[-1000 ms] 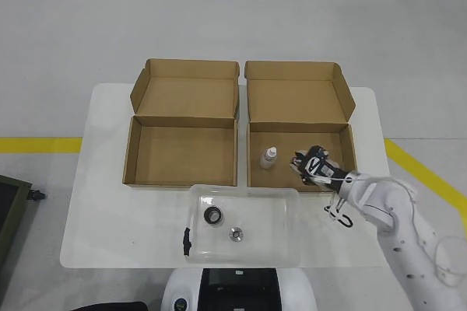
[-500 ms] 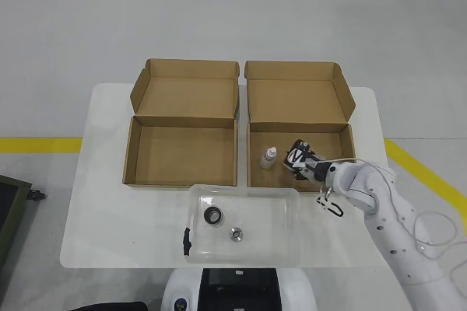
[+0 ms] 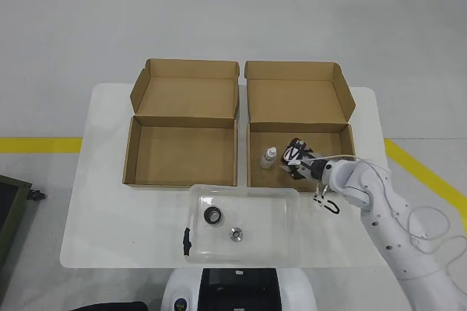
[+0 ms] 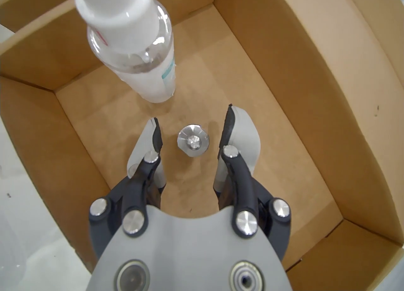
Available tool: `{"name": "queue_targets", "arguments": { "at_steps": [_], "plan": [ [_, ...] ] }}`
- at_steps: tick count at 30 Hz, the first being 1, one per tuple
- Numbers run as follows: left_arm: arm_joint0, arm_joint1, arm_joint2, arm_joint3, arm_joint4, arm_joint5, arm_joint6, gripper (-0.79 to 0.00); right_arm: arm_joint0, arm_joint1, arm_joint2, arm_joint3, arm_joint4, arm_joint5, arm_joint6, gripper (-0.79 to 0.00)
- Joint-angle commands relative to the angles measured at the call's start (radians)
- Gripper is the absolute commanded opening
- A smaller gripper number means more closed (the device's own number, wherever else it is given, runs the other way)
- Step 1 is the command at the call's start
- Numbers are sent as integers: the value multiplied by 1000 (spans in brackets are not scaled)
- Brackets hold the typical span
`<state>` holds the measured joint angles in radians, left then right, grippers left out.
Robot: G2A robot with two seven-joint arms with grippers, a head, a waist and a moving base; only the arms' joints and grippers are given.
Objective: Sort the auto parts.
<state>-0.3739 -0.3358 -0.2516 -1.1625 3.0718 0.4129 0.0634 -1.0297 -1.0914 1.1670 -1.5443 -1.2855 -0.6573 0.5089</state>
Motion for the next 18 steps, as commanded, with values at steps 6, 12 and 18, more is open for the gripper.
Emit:
{"name": "queue_targets", "arguments": {
  "at_steps": [6,12,18],
  "plan": [
    [0,0,0,0,0,0,0,0,-51,17,77,-147,27,-16,12,-357],
    [0,0,0,0,0,0,0,0,-151,35,144,-349,39,-38,61,-296],
    [0,0,0,0,0,0,0,0,-263,47,177,-508,68,-72,69,-252]
  ]
}}
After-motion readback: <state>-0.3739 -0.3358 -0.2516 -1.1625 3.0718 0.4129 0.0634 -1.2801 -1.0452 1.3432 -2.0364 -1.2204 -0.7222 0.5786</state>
